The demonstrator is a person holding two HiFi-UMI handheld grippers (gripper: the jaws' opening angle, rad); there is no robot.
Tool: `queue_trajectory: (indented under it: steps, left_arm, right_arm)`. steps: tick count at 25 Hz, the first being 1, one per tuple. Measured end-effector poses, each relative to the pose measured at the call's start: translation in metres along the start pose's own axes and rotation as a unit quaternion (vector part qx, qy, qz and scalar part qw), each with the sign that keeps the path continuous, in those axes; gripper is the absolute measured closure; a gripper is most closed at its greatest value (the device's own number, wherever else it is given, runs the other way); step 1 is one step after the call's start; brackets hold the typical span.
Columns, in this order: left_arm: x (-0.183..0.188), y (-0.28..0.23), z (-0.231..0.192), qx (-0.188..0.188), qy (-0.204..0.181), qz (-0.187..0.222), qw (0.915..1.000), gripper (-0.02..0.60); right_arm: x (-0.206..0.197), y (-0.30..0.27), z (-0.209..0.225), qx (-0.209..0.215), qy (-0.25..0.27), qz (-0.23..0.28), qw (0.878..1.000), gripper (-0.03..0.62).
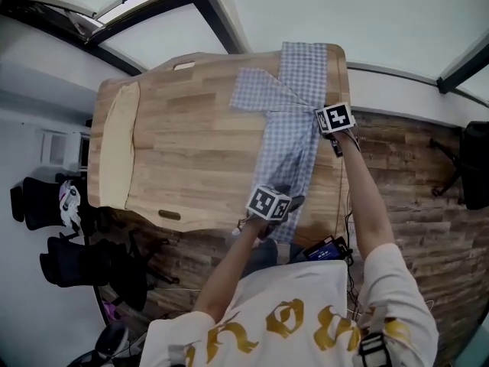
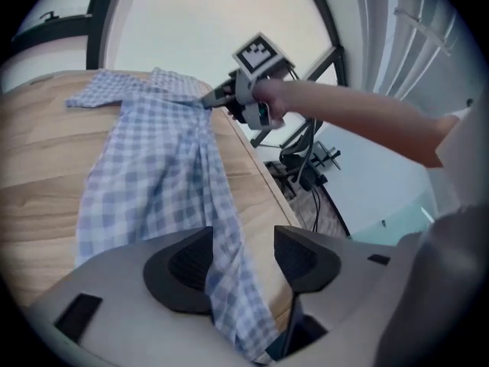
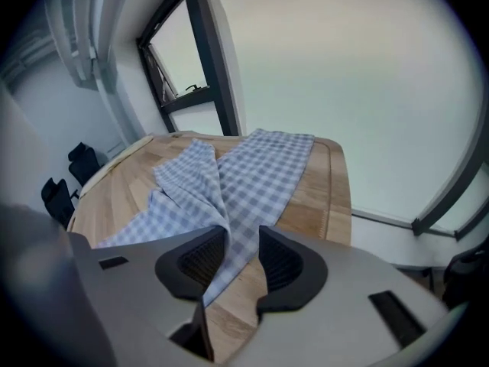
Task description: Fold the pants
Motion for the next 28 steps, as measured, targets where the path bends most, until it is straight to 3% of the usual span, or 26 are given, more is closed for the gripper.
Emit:
queue_trajectory:
  steps: [3, 6, 10, 14, 18, 22, 25, 28]
  left_arm:
    - [0.014, 0.021, -0.022, 0.025, 0.007, 0.019, 0.9995, 0.334]
    - [0.032, 0.045, -0.053, 0.048, 0.009, 0.019, 0.9986, 0.333]
    - [0.064, 0.069, -0.094, 0.051, 0.009, 0.018, 0.9985, 0.327]
    - [0.087, 0.08, -0.143, 0.055, 0.011, 0.027, 0.9981, 0.325]
    - [0.105, 0.105, -0.205, 0.075, 0.02, 0.041, 0.9961, 0.322]
    - [0.112, 0.138, -0.269, 0.124, 0.041, 0.052, 0.9901, 0.322]
    - [0.1, 0.147, -0.312, 0.144, 0.033, 0.016, 0.9889, 0.322]
    - [0.089, 0.145, -0.343, 0.138, 0.014, -0.014, 0.9902, 0.322]
  right_arm:
    - [0.01, 0.002, -0.003, 0.011, 0.025, 0.013, 1.0, 0.414]
    - [0.033, 0.003, -0.009, 0.031, 0.019, 0.019, 0.999, 0.414]
    - [0.05, 0.008, -0.004, 0.049, 0.004, -0.006, 0.999, 0.408]
    - [0.052, 0.014, -0.017, 0.05, 0.028, -0.015, 0.998, 0.408]
    - [0.054, -0.007, -0.069, 0.067, 0.089, -0.019, 0.994, 0.408]
    - [0.064, -0.046, -0.135, 0.093, 0.129, 0.0, 0.987, 0.41]
    - [0.07, -0.081, -0.186, 0.11, 0.174, 0.0, 0.979, 0.41]
    - [0.072, -0.116, -0.225, 0.121, 0.213, -0.01, 0.969, 0.413]
Point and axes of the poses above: the fingertips, and each gripper's own axes: y backward along the fingers, z to its right, x out of its top, the point moved 10 cm from there along y, backward along the fingers, and after that the axes turned 11 degrees about -y, right-handed, at the moved point
